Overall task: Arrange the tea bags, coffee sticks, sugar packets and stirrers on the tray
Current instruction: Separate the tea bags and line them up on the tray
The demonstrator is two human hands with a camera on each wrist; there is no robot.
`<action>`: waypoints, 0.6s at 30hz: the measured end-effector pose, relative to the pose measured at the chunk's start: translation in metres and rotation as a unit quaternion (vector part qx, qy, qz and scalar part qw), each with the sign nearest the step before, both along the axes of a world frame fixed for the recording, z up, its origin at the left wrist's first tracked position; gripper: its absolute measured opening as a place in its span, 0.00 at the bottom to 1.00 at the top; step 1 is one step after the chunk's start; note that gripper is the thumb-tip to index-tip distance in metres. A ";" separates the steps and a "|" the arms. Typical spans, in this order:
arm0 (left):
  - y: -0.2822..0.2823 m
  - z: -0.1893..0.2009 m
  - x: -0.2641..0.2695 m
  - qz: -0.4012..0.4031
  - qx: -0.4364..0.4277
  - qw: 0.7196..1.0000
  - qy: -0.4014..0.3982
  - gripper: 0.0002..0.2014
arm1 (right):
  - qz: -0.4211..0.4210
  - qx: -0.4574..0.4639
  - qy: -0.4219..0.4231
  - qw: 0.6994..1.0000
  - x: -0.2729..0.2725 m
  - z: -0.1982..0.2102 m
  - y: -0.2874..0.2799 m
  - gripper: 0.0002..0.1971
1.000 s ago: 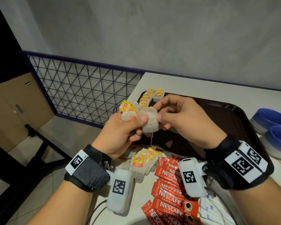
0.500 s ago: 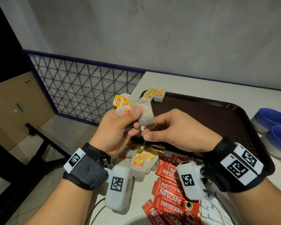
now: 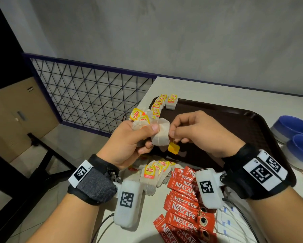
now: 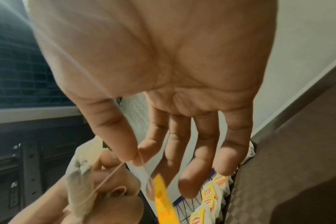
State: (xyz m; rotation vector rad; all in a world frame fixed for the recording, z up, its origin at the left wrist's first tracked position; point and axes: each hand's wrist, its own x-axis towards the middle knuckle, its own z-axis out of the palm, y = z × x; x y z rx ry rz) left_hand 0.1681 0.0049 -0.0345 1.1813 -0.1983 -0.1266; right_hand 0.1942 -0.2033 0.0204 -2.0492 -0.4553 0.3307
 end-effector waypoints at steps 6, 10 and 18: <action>0.000 -0.003 -0.001 -0.031 0.035 0.999 0.006 0.07 | -0.016 0.040 0.019 0.999 0.001 0.001 -0.001 0.05; -0.002 -0.001 -0.001 -0.036 0.044 0.998 -0.006 0.04 | -0.015 0.037 0.026 0.999 -0.001 0.002 -0.001 0.05; -0.003 0.000 -0.002 -0.038 0.098 0.994 0.013 0.05 | -0.027 0.030 0.005 0.999 -0.005 0.004 0.000 0.04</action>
